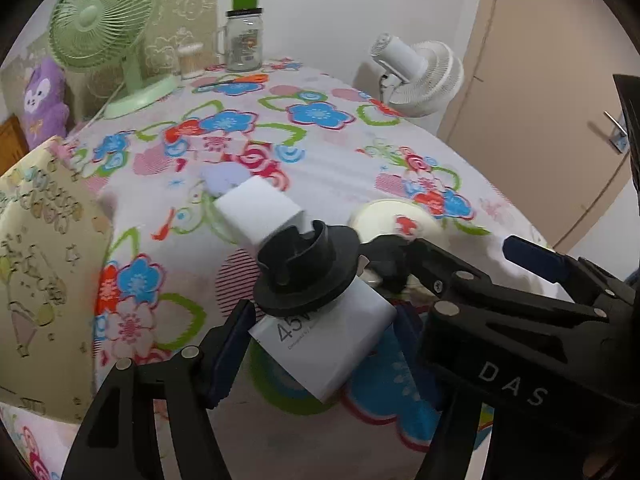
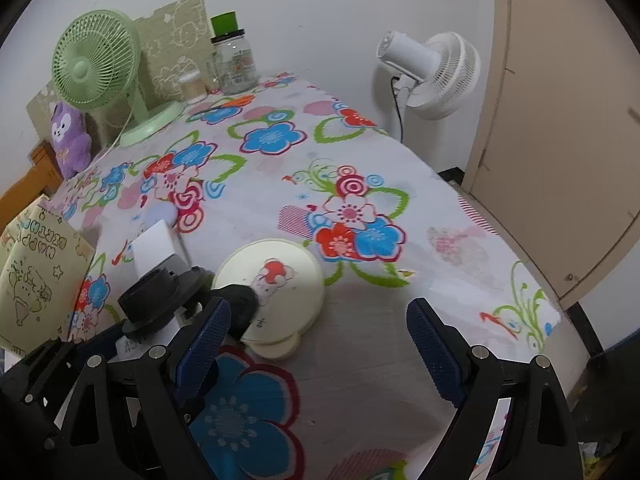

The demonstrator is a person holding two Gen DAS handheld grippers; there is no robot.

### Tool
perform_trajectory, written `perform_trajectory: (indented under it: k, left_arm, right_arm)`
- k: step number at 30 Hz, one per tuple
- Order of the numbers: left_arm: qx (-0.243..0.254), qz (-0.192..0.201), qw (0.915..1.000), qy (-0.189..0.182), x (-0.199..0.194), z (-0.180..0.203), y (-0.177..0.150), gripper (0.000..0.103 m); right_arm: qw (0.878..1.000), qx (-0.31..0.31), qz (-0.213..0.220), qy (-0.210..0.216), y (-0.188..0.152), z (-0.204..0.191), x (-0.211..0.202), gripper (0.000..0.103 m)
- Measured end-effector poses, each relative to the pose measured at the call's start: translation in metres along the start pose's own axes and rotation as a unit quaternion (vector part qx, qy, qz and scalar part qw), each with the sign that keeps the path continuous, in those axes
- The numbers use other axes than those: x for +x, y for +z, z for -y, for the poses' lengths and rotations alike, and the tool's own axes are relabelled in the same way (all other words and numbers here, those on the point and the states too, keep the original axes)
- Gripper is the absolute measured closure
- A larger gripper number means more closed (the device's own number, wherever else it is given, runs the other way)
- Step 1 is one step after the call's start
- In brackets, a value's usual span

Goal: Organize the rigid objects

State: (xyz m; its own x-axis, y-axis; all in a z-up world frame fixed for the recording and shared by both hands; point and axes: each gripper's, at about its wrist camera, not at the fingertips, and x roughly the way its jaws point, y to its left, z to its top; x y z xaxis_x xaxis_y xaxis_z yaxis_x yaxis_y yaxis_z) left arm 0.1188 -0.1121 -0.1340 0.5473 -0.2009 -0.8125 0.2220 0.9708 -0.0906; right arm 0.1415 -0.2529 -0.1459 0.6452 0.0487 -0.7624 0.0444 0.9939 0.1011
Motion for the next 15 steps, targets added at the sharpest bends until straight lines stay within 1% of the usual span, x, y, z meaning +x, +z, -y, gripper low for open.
perform_trajectory:
  k: [4, 5, 9, 10, 12, 14, 15]
  left_arm:
    - [-0.013, -0.003, 0.9999, 0.011, -0.002, -0.015, -0.001, 0.030]
    - [-0.012, -0.001, 0.9997, 0.020, -0.004, -0.017, -0.002, 0.030]
    - [-0.009, 0.003, 0.9994, 0.035, -0.007, -0.024, -0.006, 0.030]
    - [-0.009, 0.004, 0.9993, 0.035, -0.008, -0.026, -0.006, 0.030]
    - [-0.011, 0.005, 0.9993, 0.035, -0.009, -0.029, -0.007, 0.030]
    - [-0.013, 0.004, 0.9995, 0.030, -0.009, -0.031, -0.007, 0.030]
    - [-0.015, 0.004, 0.9995, 0.027, -0.009, -0.032, -0.007, 0.030]
  right_arm:
    - [1.000, -0.015, -0.002, 0.006, -0.001, -0.013, 0.003, 0.012]
    - [1.000, -0.016, -0.002, 0.009, -0.001, -0.016, 0.004, 0.017]
    - [0.999, -0.033, -0.011, 0.016, -0.001, -0.030, 0.011, 0.026]
    - [0.999, -0.036, -0.013, 0.018, -0.001, -0.033, 0.012, 0.029]
    - [0.999, -0.041, -0.010, 0.014, -0.001, -0.037, 0.014, 0.031]
    - [0.999, -0.050, -0.004, 0.010, 0.000, -0.042, 0.014, 0.042]
    - [0.998, -0.055, -0.006, 0.013, 0.001, -0.045, 0.015, 0.043]
